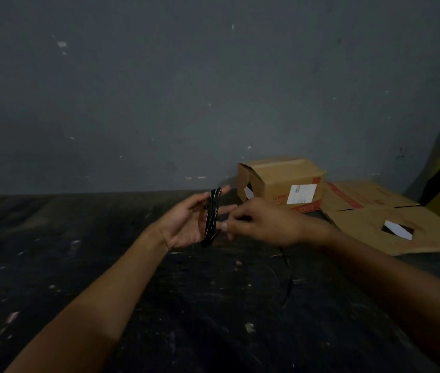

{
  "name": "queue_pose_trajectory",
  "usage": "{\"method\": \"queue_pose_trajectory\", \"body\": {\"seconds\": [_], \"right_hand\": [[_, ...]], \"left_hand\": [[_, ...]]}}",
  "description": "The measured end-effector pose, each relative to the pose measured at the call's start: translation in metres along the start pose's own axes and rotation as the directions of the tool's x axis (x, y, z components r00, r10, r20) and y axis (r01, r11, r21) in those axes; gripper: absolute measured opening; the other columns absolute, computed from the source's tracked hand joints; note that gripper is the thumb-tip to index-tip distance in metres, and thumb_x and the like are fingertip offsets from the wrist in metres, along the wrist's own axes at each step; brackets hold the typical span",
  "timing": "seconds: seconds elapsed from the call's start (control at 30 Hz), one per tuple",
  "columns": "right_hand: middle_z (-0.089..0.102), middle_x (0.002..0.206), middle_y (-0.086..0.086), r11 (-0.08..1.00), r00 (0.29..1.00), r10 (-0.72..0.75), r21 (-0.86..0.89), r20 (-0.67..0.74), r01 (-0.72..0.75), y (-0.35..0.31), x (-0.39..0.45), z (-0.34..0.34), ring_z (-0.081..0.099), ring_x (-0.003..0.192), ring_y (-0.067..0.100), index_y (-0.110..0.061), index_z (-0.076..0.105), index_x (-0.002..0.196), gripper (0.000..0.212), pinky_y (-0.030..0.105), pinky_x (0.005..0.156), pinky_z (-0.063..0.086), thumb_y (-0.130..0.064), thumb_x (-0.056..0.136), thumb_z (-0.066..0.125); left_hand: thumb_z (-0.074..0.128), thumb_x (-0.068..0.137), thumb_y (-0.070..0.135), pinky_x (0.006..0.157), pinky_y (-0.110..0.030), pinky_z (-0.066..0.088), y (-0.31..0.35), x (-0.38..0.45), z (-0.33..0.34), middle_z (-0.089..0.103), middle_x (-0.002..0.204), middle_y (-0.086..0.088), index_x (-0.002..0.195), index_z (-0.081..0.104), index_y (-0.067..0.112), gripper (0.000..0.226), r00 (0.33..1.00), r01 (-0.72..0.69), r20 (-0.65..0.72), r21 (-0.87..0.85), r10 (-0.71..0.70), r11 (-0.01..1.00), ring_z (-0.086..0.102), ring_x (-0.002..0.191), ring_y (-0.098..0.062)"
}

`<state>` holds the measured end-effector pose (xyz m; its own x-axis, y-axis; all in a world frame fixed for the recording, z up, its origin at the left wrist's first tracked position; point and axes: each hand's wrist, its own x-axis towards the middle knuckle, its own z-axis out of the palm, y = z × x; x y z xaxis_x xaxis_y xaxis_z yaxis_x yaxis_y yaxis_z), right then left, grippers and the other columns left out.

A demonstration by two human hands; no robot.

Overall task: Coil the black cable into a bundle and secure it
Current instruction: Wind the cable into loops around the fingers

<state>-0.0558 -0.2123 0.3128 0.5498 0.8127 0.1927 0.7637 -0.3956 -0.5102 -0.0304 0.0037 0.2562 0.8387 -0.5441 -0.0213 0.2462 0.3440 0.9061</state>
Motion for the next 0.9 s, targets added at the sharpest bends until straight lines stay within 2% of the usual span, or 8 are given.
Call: {"method": "queue_pose_trajectory", "body": {"seconds": [0.13, 0.27, 0.43, 0.53, 0.63, 0.73, 0.8, 0.9], "right_hand": [[0.057, 0.05, -0.016, 0.993, 0.998, 0.006, -0.113, -0.064, -0.013, -0.005, 0.011, -0.033, 0.05, 0.047, -0.006, -0.017, 0.069, 0.073, 0.023, 0.009, 0.049, 0.036, -0.029, 0.091, 0.062], [0.06, 0.061, -0.012, 0.983, 0.993, 0.061, -0.167, -0.105, -0.079, -0.004, 0.018, -0.063, 0.048, 0.05, -0.006, -0.012, 0.074, 0.084, 0.023, 0.009, 0.05, 0.036, -0.033, 0.088, 0.064], [0.058, 0.06, -0.01, 0.985, 0.984, 0.04, -0.156, -0.172, -0.068, 0.004, 0.024, -0.074, 0.047, 0.052, -0.004, -0.023, 0.068, 0.073, 0.017, 0.01, 0.05, 0.033, -0.035, 0.085, 0.067], [0.063, 0.07, 0.0, 0.991, 0.972, 0.06, -0.105, -0.227, -0.085, 0.018, 0.025, -0.074, 0.052, 0.062, 0.009, -0.013, 0.072, 0.084, 0.024, 0.025, 0.059, 0.038, -0.036, 0.085, 0.066], [0.062, 0.061, -0.018, 0.998, 0.962, 0.058, -0.002, -0.267, -0.06, 0.034, 0.023, -0.063, 0.053, 0.054, -0.006, -0.013, 0.069, 0.085, 0.02, 0.01, 0.052, 0.037, -0.03, 0.09, 0.061], [0.058, 0.054, -0.022, 0.988, 0.938, 0.092, 0.15, -0.334, -0.043, 0.055, 0.02, -0.043, 0.05, 0.048, -0.006, -0.008, 0.064, 0.082, 0.024, 0.006, 0.048, 0.036, -0.024, 0.096, 0.054], [0.061, 0.061, -0.022, 0.975, 0.936, 0.13, 0.213, -0.328, -0.06, 0.071, 0.016, -0.025, 0.054, 0.056, -0.007, -0.005, 0.064, 0.09, 0.024, 0.008, 0.055, 0.041, -0.02, 0.098, 0.049], [0.066, 0.091, -0.005, 0.953, 0.956, 0.209, 0.261, -0.206, -0.152, 0.096, 0.003, 0.016, 0.063, 0.075, 0.0, -0.027, 0.062, 0.1, 0.021, 0.018, 0.064, 0.051, -0.018, 0.099, 0.043]], "left_hand": [[0.052, 0.091, 0.043, 0.09, -0.056, 0.049, -0.003, 0.001, 0.004, 0.058, 0.136, -0.011, 0.139, 0.052, 0.026, 0.05, 0.999, 0.048, -0.017, 0.048, -0.047, 0.998, 0.053, 0.123, -0.037], [0.053, 0.09, 0.043, 0.092, -0.063, 0.045, -0.002, 0.001, 0.012, 0.046, 0.149, -0.013, 0.14, 0.05, 0.025, 0.054, 0.994, 0.096, 0.058, 0.025, -0.097, 0.995, 0.042, 0.134, -0.042], [0.05, 0.092, 0.043, 0.104, -0.069, 0.032, 0.002, -0.001, 0.025, 0.047, 0.148, -0.01, 0.137, 0.052, 0.036, 0.046, 0.963, 0.175, 0.187, 0.109, -0.194, 0.978, 0.042, 0.135, -0.041], [0.049, 0.092, 0.044, 0.106, -0.072, 0.025, 0.004, -0.003, 0.03, 0.046, 0.149, -0.01, 0.139, 0.05, 0.038, 0.047, 0.953, 0.195, 0.208, 0.135, -0.22, 0.971, 0.041, 0.136, -0.042], [0.046, 0.095, 0.044, 0.106, -0.071, 0.025, 0.006, -0.005, 0.035, 0.04, 0.153, -0.012, 0.144, 0.042, 0.037, 0.049, 0.929, 0.184, 0.304, 0.118, -0.212, 0.976, 0.034, 0.139, -0.044], [0.042, 0.097, 0.044, 0.106, -0.072, 0.023, 0.007, -0.005, 0.041, 0.032, 0.156, -0.014, 0.147, 0.036, 0.036, 0.051, 0.913, 0.143, 0.372, 0.092, -0.167, 0.985, 0.027, 0.141, -0.047], [0.041, 0.098, 0.043, 0.104, -0.072, 0.023, 0.008, -0.005, 0.045, 0.028, 0.157, -0.015, 0.148, 0.033, 0.035, 0.052, 0.906, 0.111, 0.403, 0.069, -0.13, 0.991, 0.024, 0.142, -0.048], [0.037, 0.098, 0.042, 0.102, -0.072, 0.022, 0.015, -0.004, 0.049, 0.024, 0.158, -0.015, 0.149, 0.032, 0.035, 0.051, 0.902, 0.052, 0.429, 0.001, -0.047, 0.999, 0.021, 0.141, -0.048]]}}
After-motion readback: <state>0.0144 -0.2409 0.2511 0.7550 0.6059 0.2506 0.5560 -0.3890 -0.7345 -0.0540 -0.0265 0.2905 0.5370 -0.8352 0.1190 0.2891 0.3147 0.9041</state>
